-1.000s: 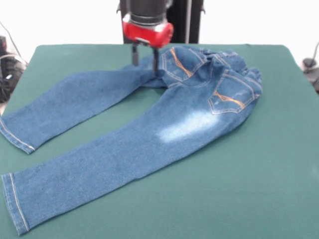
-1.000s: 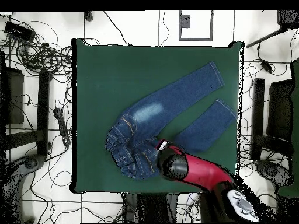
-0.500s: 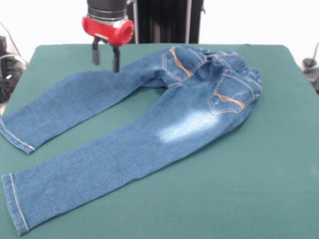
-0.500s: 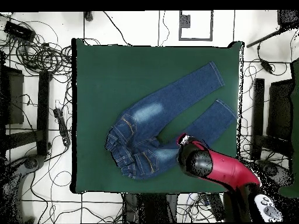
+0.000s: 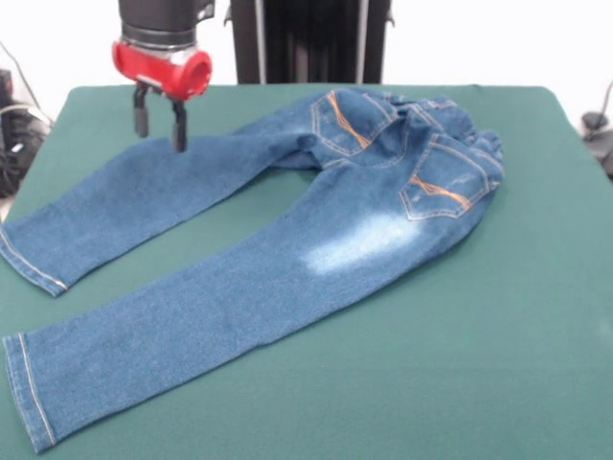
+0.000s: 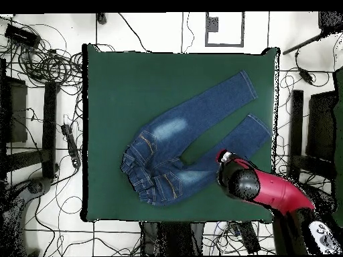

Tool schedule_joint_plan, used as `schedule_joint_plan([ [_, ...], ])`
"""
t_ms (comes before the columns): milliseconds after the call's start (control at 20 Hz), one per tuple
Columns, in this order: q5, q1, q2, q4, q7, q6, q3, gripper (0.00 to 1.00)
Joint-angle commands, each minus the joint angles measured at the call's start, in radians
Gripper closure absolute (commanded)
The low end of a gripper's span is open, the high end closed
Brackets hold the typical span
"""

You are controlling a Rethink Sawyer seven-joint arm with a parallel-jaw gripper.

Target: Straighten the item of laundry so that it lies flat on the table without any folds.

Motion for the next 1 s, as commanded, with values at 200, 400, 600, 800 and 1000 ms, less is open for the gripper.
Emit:
schedule_joint_plan([
  [200,-0.086,-0.050,0.140,-0.142,-0.154,0.155,0.191,0.00],
  [400,-0.098,-0.063,0.158,-0.164,-0.142,0.166,0.203,0.00],
  [600,-0.104,-0.065,0.166,-0.177,-0.122,0.172,0.207,0.00],
  [800,-0.109,-0.059,0.204,-0.186,-0.096,0.151,0.201,0.00],
  [1000,-0.110,-0.042,0.254,-0.210,-0.066,0.118,0.189,0.00],
])
